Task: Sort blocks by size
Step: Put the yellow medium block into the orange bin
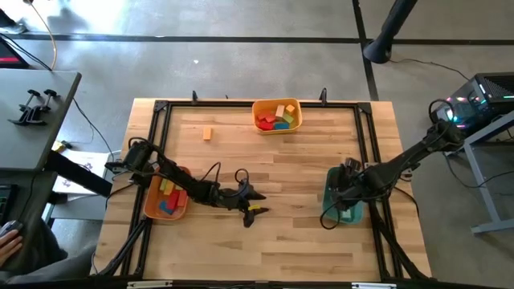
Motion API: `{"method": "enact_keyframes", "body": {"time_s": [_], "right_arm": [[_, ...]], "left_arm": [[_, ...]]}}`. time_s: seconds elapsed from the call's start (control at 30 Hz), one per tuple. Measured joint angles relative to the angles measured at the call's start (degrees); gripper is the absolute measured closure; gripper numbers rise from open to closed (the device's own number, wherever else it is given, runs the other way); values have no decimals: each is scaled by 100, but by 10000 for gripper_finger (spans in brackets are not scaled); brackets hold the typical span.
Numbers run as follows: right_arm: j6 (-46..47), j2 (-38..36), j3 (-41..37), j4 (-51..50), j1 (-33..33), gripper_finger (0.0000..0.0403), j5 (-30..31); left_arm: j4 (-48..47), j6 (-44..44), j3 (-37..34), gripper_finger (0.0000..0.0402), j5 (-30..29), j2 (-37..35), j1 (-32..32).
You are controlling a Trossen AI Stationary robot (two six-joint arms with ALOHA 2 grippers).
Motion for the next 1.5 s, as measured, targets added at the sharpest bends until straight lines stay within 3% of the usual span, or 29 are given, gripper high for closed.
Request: {"method": "enact_keyframes", "body": {"time_s": [0.1, 0.17, 0.3, 0.43, 0.57, 0.67, 0.8, 0.87, 1.17, 1.5], "right_arm": [[-103, 0, 156, 158, 196, 160, 838], [-330, 0, 139, 356, 322, 159, 1405], [-979, 0, 24, 1337, 479, 159, 2474], [-1774, 2, -271, 3165, 481, 158, 3367], [-2948, 38, -782, 5475, 313, 158, 3500], [-3695, 94, -1188, 6954, 169, 158, 2918], [-3966, 129, -1579, 8039, 37, 158, 1816], [-3966, 129, -1717, 8302, -6, 158, 1564], [-3966, 129, -1814, 8384, -10, 158, 1572], [-4027, 129, -1814, 8378, -39, 158, 1588]], "left_arm": [[-88, -210, 0, 172, -25, -35, 39], [-665, -403, 24, 172, -30, -256, 160], [-3411, -646, 480, 174, -544, -1102, 573], [-6324, -849, 1157, 184, -1441, -1839, 1089], [-7762, -848, 1399, 189, -1391, -2319, 1950], [-8230, -874, 1321, 189, -1258, -2467, 2738], [-8344, -1024, 1050, 182, -1254, -2470, 3686], [-8209, -950, 881, 176, -1255, -2470, 4024], [-6635, -1207, 57, 138, -1123, -2439, 4660], [-5444, -1959, -758, 135, -1456, -2297, 4682]]}}
